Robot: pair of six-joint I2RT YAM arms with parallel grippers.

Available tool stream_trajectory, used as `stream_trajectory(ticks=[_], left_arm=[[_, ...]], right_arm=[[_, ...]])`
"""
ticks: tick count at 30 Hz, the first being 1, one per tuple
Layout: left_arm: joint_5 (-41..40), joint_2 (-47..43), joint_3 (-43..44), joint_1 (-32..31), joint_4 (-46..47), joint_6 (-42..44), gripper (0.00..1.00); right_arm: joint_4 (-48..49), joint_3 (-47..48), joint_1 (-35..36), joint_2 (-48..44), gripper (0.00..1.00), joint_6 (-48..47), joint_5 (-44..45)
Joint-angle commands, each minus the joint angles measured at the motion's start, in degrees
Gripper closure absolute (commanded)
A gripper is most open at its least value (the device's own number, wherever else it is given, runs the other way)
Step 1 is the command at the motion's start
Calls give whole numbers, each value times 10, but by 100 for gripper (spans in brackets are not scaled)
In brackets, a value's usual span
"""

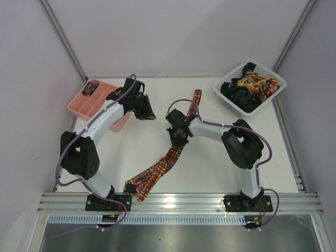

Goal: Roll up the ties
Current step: Flatten the tie

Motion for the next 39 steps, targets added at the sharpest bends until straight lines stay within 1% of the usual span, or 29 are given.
stream_trajectory(ticks=[1,3,5,7,9,10,11,12,13,14,16,17,19,20,21,22,23,24,25,26,27,28,31,33,37,39], left_arm=[[-4,-26,8,3,3,22,79],[-1,-19,21,3,1,37,80],[19,-6,40,1,7,58,79],[29,20,68,-9,6,76,79],[43,40,83,-13,3,74,79],[51,53,87,-15,18,69,79],[67,60,87,-16,26,58,79],[72,64,87,-18,35,52,79],[76,68,90,-20,41,49,79],[78,73,93,-23,43,46,79],[80,75,92,-24,44,46,79],[80,74,92,-24,43,46,79],[75,70,86,-24,41,46,79],[75,67,80,-24,44,45,79],[75,56,75,-24,46,43,79],[76,50,60,-24,49,41,80],[76,42,51,-24,54,37,80],[76,30,43,-25,57,37,80],[76,22,23,-24,59,35,80],[76,15,15,-24,62,33,80],[78,2,6,-24,64,33,80],[78,-5,-12,-25,64,31,80],[74,-33,-43,-24,68,30,80],[70,-45,-58,-25,71,28,80],[75,-55,-77,-24,70,25,80],[79,-60,-77,-24,68,25,80]], right_arm=[[-6,-41,-30,38,100,20,42],[-30,-56,-50,30,100,20,53],[-58,-82,-85,2,100,16,88],[-91,-93,-124,-16,100,-8,101],[-118,-89,-152,-35,100,-31,119],[-151,-85,-165,-40,100,-48,134],[-162,-77,-187,-48,99,-56,146],[-172,-72,-196,-70,98,-62,175],[-183,-66,-203,-84,97,-76,182],[-176,-50,-207,-120,91,-94,180],[-159,-29,-206,-148,82,-99,178],[-146,-16,-206,-154,72,-99,175],[-105,25,-210,-141,64,-90,192],[-96,44,-213,-126,65,-81,194],[-93,99,-219,-103,65,-69,215],[-87,122,-221,-60,66,-60,231],[-82,148,-223,-36,73,-43,253],[-79,186,-227,-14,78,-39,290],[-74,208,-229,6,83,-36,309],[-75,225,-233,43,95,-28,334],[-73,237,-236,57,100,-25,341],[-77,259,-244,70,100,-20,349],[-44,255,-254,87,100,-31,392],[-40,263,-260,102,100,-37,410],[-10,274,-276,127,100,-55,394],[-15,295,-280,152,100,-60,385]])
